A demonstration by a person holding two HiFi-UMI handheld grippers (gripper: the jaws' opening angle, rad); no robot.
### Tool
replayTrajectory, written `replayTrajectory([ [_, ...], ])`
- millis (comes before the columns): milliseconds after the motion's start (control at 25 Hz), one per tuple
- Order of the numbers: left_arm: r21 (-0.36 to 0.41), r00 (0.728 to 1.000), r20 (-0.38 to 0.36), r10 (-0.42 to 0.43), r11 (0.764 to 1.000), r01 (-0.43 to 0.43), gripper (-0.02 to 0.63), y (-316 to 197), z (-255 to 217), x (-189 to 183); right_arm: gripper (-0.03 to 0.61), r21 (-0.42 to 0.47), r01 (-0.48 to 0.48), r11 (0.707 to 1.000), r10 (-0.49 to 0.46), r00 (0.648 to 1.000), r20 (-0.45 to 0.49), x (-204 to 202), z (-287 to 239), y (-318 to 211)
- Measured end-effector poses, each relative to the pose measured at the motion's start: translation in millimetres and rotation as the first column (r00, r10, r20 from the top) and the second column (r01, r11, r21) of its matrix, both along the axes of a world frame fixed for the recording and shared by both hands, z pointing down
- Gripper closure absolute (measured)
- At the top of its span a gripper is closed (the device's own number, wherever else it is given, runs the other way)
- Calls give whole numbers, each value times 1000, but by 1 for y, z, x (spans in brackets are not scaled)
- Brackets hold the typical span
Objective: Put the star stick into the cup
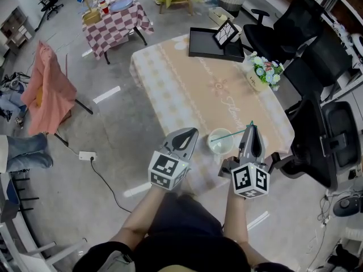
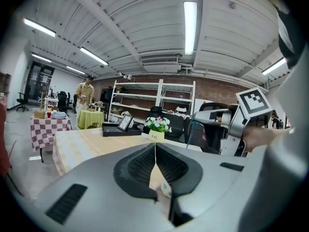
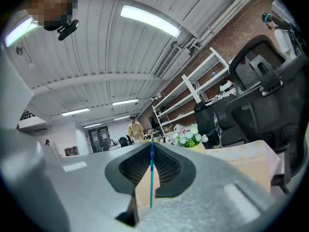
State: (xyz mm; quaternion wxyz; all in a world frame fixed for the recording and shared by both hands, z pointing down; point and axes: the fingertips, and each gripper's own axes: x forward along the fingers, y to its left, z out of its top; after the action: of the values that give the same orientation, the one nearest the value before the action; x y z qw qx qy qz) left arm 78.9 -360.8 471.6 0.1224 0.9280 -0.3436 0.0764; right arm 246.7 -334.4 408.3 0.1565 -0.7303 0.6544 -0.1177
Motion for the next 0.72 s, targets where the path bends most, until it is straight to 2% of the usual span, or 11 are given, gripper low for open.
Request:
replayTrajectory([
  [400,-11,999,46,-2,1000,3,601,4,9,-4,561,29,-17,999,16,999,36,1,13,4],
  [720,-17,997,64,40,999,-39,601,18,12,1,561,30,-36,999,35,998,51,4,17,23],
])
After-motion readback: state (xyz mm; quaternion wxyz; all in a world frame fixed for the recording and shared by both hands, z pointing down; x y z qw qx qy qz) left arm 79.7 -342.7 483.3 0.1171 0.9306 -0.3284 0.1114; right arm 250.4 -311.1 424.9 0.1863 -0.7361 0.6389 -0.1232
